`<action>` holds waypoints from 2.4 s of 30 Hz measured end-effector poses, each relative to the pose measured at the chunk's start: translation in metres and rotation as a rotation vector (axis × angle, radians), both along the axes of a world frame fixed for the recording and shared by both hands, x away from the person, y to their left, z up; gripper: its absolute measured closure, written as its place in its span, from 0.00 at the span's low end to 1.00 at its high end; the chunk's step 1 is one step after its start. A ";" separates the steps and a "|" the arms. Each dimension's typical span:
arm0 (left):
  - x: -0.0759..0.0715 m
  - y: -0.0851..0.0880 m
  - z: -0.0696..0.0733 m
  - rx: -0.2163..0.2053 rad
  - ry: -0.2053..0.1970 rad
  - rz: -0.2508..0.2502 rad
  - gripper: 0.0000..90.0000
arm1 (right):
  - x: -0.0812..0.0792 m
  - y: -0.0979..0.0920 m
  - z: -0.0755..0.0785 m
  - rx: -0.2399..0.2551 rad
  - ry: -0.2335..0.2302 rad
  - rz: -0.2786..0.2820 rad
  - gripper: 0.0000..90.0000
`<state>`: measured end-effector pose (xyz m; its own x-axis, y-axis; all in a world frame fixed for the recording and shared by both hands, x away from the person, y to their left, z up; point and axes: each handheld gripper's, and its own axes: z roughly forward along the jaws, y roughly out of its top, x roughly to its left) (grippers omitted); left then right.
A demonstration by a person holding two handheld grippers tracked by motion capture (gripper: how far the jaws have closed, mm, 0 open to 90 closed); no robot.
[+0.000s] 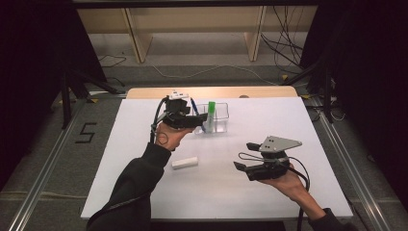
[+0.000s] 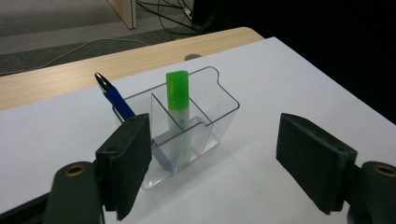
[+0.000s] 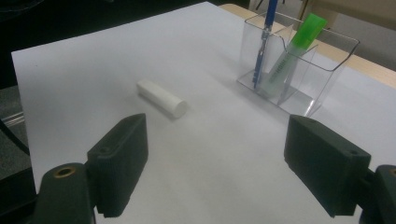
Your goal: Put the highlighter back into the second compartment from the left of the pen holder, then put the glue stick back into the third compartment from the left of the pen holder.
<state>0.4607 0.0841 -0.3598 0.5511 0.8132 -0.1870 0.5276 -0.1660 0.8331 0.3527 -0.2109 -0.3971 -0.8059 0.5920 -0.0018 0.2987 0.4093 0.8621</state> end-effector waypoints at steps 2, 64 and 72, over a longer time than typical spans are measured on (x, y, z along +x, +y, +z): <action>-0.003 0.003 -0.003 0.000 0.009 -0.008 0.29 | 0.000 0.000 0.000 0.000 0.000 0.000 0.25; -0.035 0.022 -0.070 0.331 0.182 -0.288 0.25 | 0.002 0.000 -0.004 0.007 0.009 0.016 0.25; -0.032 0.019 -0.082 0.391 0.222 -0.296 0.26 | 0.002 -0.001 -0.004 0.006 0.011 0.012 0.25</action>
<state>0.4288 0.1028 -0.4413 0.7494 0.6609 -0.0392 0.5671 -0.6102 0.5533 0.3548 -0.2121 -0.4009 -0.8129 0.5823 0.0104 0.3031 0.4078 0.8613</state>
